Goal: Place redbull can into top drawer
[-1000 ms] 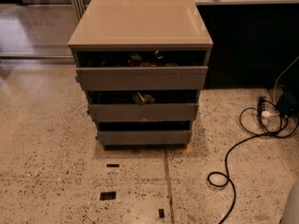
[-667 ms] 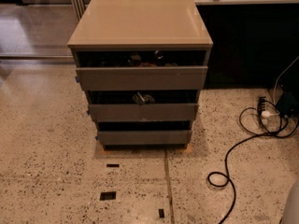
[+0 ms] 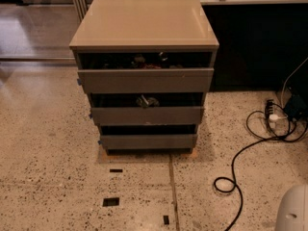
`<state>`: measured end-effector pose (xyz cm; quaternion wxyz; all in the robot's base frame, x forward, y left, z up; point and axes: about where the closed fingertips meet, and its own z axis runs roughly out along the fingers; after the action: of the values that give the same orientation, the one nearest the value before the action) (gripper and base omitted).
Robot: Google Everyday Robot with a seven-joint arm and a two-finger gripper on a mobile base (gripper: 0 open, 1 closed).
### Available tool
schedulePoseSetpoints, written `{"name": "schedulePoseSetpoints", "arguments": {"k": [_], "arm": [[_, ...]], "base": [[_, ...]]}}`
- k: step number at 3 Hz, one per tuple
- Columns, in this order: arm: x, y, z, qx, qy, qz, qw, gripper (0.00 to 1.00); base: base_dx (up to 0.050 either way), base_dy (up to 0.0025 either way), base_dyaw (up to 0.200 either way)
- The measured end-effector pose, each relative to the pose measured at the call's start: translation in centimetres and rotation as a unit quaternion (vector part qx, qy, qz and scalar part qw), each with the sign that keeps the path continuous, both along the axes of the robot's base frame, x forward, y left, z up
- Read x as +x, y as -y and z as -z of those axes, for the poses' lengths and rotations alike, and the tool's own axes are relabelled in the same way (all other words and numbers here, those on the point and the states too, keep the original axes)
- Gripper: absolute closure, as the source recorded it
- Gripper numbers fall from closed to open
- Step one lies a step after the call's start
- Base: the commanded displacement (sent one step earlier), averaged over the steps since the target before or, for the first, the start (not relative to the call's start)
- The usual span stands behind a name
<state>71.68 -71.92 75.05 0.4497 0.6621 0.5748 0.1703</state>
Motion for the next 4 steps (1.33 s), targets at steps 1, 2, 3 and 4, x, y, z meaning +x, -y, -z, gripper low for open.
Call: {"name": "schedulePoseSetpoints", "arguments": {"k": [1,2,3,4], "arm": [[-0.9,3.0,3.3,-0.106,-0.002,0.006,0.9943,0.00],[-3.6,3.9,7.6,-0.201,-0.048,-0.012,0.9784,0.00],[-2.7,1.8,7.0,-0.263,-0.072,-0.057,0.9605,0.00],[-2.6,1.8,7.2,-0.270,-0.078,-0.062,0.9576,0.00]], "base": [[0.000,0.00000,0.000],[0.000,0.00000,0.000],[0.000,0.00000,0.000],[0.000,0.00000,0.000]]}}
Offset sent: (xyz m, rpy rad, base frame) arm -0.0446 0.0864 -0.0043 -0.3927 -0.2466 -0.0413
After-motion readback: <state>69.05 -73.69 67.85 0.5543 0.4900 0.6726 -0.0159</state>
